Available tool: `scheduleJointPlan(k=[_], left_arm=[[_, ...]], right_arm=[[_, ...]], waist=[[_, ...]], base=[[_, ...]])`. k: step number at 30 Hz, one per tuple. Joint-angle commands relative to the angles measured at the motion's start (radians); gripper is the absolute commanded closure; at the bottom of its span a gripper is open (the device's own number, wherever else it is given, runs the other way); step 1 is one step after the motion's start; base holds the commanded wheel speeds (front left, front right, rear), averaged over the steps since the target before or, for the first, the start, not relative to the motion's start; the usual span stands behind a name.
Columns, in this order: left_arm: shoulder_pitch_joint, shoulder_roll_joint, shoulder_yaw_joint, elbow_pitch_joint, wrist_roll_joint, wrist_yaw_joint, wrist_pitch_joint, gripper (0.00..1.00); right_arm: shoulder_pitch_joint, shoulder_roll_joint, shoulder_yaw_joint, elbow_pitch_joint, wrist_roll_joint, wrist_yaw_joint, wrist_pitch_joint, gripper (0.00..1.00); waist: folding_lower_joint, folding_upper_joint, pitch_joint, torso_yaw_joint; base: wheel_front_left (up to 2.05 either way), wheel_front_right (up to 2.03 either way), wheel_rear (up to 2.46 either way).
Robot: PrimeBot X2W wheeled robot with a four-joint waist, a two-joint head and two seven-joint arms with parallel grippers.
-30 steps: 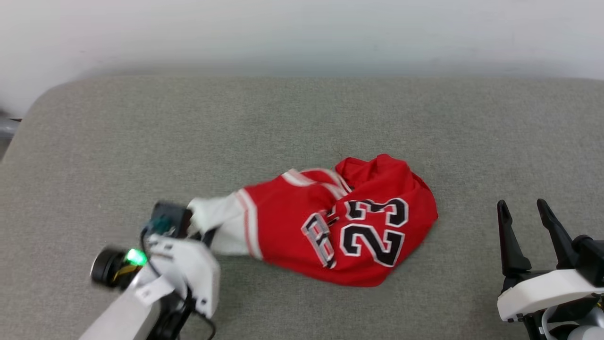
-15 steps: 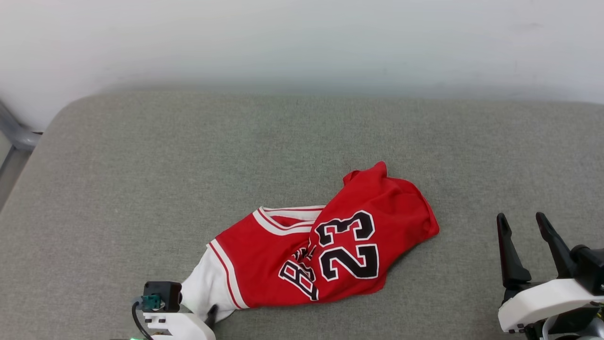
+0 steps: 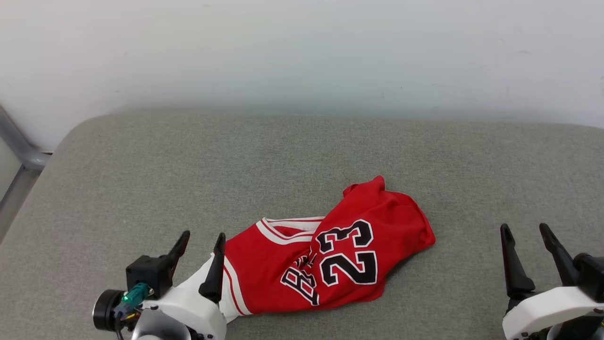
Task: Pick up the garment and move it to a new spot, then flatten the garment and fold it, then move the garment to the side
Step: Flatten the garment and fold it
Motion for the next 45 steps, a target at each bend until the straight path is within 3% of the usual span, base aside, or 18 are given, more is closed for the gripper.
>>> scheduleJointPlan(k=[1,9,18,24,31,39,40,41,42,45], left_arm=[[-0.020,-0.004,0.011,-0.022,0.020,-0.003,-0.050,0.00],[-0.043,-0.010,0.042,-0.081,0.060,0.003,-0.108,0.00],[-0.070,-0.009,0.043,-0.126,0.094,-0.008,-0.118,0.00],[-0.100,-0.026,0.041,-0.125,0.104,-0.028,-0.122,0.00],[-0.123,-0.053,0.045,-0.109,0.111,-0.043,-0.125,0.00],[-0.130,-0.079,0.063,-0.096,0.124,-0.062,-0.126,0.00],[-0.127,-0.080,0.065,-0.092,0.126,-0.064,-0.126,0.00],[-0.125,-0.082,0.069,-0.092,0.129,-0.066,-0.126,0.00],[-0.123,-0.084,0.072,-0.090,0.131,-0.066,-0.126,0.00],[-0.112,-0.084,0.081,-0.083,0.134,-0.068,-0.126,0.00]], right_arm=[[0.009,0.001,-0.009,-0.002,-0.008,0.000,0.007,0.00],[-0.025,0.001,-0.041,0.062,0.007,0.000,0.062,0.00],[-0.208,-0.017,-0.026,0.260,0.033,0.000,0.322,0.00],[-0.375,-0.090,0.084,0.378,0.061,0.000,0.511,0.00],[-0.546,-0.168,0.214,0.544,0.099,0.000,0.623,0.00],[-0.585,-0.184,0.320,0.752,0.177,0.000,0.789,0.00],[-0.580,-0.184,0.327,0.769,0.182,0.000,0.804,0.54],[-0.580,-0.181,0.332,0.776,0.191,0.000,0.805,0.81],[-0.586,-0.179,0.338,0.779,0.194,0.000,0.798,1.00],[-0.613,-0.185,0.342,0.761,0.203,-0.001,0.765,1.00]], waist=[[0.0001,-0.0001,-0.001,0.002],[0.0001,-0.0001,0.014,0.018],[0.0001,-0.0001,0.094,0.081],[0.0001,-0.0001,0.143,0.119],[0.0001,-0.0001,0.189,0.155],[0.0001,-0.0001,0.217,0.172],[0.0001,-0.0001,0.218,0.171],[0.0001,-0.0001,0.219,0.170],[0.0001,-0.0001,0.218,0.166],[0.0001,-0.0001,0.210,0.149]], base=[[0.00,0.00,0.00],[0.00,0.00,0.00],[0.00,0.00,0.00],[0.00,0.00,0.00],[0.00,0.00,0.00],[0.00,0.00,0.00],[0.00,0.00,0.00],[0.00,0.00,0.00],[0.00,0.00,0.00],[0.00,0.00,0.00]])
